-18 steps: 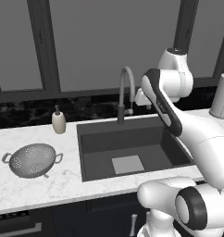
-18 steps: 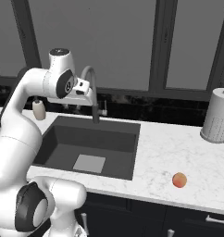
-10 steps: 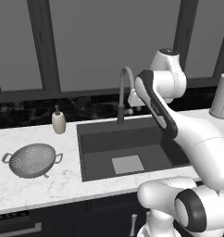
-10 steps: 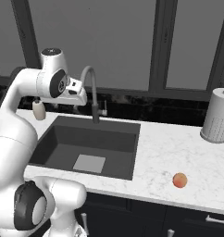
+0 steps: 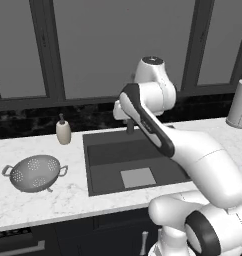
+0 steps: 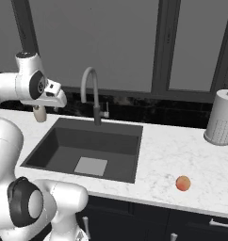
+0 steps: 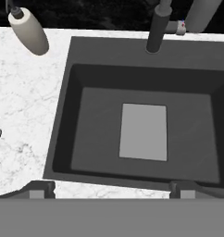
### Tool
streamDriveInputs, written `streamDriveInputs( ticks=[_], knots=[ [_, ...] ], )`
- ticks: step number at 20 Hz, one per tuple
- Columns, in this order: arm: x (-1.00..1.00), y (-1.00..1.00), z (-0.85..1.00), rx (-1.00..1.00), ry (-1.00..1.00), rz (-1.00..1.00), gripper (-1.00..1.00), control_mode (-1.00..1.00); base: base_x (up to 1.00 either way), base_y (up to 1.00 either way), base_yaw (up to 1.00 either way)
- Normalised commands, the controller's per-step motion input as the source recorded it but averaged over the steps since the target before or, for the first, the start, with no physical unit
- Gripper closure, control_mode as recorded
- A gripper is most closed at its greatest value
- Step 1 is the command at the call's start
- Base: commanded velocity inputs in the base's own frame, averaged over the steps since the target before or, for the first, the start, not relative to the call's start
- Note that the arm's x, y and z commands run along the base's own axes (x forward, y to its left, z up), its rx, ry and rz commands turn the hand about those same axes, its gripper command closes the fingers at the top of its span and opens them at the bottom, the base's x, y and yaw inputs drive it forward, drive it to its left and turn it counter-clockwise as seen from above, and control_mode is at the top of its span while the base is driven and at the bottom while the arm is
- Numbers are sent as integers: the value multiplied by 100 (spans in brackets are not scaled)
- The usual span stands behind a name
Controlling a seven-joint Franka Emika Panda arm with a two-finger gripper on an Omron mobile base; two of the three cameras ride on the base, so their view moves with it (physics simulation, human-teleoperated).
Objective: Put the colander in the sink, put the peach in the colander, and turn on the sink faucet and pour water over the colander.
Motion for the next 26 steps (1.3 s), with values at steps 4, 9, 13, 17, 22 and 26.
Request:
streamDriveInputs(
  ticks=[4, 9, 13, 17, 22, 26],
  knots=[
    [0, 62, -1, 0, 2, 0, -100, -100, 0, 0, 0],
    [1, 56, -4, 0, 3, 0, -100, -100, 0, 0, 0],
    [0, 62, -11, 0, 0, 0, -100, -100, 0, 0, 0],
    [1, 62, -8, 0, 2, 0, -100, -100, 0, 0, 0],
    [0, 48, -38, 0, 1, 0, -100, -100, 0, 0, 0],
    [0, 36, -65, 1, 3, 0, -100, -100, 0, 0, 0]
  ],
)
